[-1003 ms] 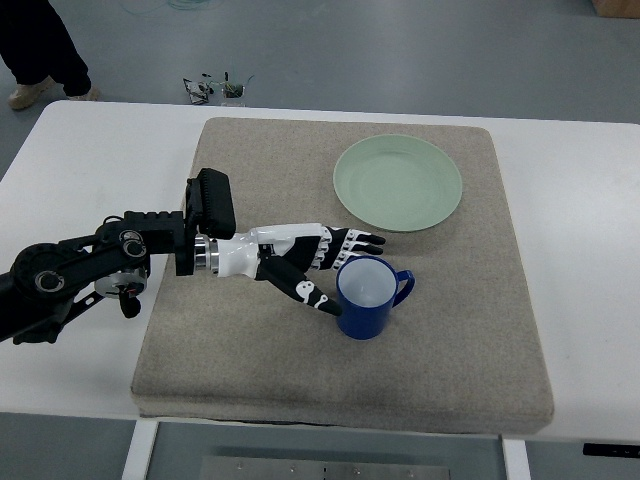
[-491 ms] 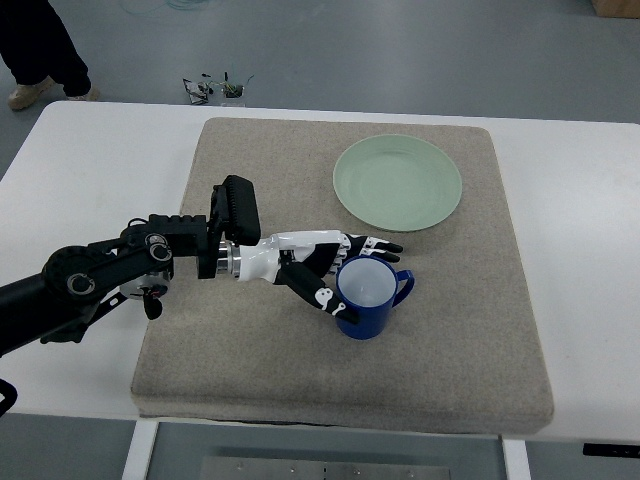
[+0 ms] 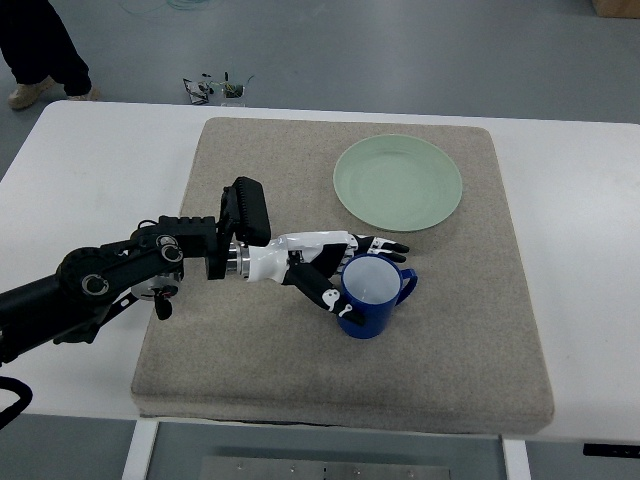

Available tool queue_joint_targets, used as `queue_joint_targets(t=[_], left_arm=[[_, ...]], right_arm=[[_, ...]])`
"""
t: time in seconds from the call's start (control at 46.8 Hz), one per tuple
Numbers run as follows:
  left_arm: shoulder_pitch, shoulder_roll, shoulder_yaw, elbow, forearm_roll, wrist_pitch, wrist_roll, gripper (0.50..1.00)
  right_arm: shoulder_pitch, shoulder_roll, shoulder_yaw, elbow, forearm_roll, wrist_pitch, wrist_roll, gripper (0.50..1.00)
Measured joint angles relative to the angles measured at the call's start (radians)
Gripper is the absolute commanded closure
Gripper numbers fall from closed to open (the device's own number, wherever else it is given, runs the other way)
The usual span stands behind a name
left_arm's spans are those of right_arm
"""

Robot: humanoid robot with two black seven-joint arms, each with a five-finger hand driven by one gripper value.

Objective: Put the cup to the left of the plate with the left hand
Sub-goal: 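Wrap the left hand fingers around the blue mug's body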

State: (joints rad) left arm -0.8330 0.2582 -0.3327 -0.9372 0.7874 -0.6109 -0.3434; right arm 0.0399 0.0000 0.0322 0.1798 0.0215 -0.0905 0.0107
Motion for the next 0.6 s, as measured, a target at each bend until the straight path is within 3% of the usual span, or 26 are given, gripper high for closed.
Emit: queue_joint_targets(t=[0.384,0.534,0.598], left_arm=[[-0.001,-0.007,0.004,-0.002,0.025,0.0,-0.002,0.688],[-0.001,-0.007,0.004,-0.002,0.034,0.0,-0.002,0.891],[-0.001,-0.007,0.004,-0.002,0.035,0.0,-0.002,0.907]], right_arm=[[0.0,0.0,0.0,0.0,0.0,0.0,0.0,0.566],[0.001,0.0,0.0,0.0,0.0,0.0,0.0,0.566],[0.0,0.0,0.0,0.0,0.0,0.0,0.0,0.566]])
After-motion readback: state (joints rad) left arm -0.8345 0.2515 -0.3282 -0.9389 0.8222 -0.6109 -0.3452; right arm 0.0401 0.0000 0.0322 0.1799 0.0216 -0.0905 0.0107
